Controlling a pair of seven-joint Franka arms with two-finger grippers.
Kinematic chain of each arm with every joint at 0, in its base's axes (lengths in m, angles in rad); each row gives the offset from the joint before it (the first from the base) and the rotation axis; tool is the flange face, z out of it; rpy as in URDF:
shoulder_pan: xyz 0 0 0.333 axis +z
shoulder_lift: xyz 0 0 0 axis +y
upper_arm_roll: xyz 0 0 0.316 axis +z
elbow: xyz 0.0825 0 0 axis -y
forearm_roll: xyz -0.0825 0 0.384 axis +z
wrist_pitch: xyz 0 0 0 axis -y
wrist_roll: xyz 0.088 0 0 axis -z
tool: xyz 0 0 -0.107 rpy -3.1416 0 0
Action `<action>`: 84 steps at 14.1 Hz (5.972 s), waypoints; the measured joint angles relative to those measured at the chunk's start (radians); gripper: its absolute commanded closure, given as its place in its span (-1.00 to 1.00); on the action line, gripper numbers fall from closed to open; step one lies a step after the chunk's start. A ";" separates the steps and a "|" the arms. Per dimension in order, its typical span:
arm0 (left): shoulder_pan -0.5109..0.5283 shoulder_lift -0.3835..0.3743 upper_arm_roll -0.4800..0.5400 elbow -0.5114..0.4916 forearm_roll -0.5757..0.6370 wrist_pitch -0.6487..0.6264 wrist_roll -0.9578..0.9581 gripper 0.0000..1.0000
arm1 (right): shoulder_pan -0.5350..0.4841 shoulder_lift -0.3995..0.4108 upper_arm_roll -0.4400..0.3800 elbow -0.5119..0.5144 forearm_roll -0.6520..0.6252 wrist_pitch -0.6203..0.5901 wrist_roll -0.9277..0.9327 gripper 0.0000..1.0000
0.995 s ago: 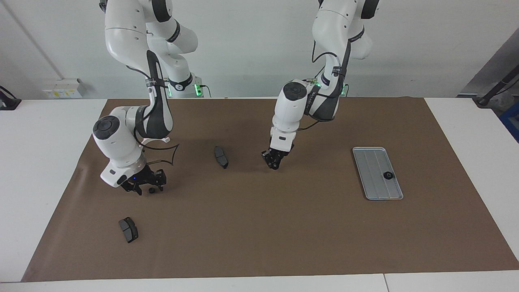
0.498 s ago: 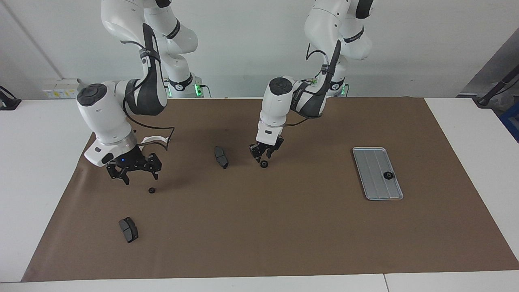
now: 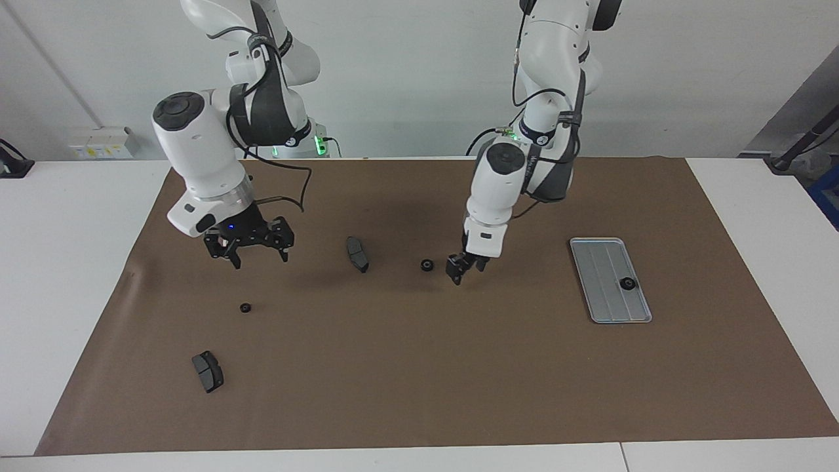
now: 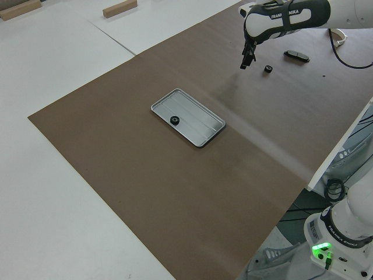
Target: Place bearing gear from tray to pile
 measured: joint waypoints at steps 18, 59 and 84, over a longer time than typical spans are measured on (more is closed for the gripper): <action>0.488 -0.069 0.004 -0.141 0.008 -0.014 0.755 -0.53 | 0.483 0.338 0.005 0.041 -0.131 0.308 0.614 -1.00; 0.524 -0.078 -0.008 -0.283 0.009 0.244 0.538 0.52 | 0.446 0.298 -0.011 0.050 -0.131 0.220 0.595 1.00; -0.137 -0.060 -0.023 -0.128 0.009 0.082 -0.192 0.20 | -0.094 0.057 -0.007 -0.394 -0.063 0.330 -0.159 -1.00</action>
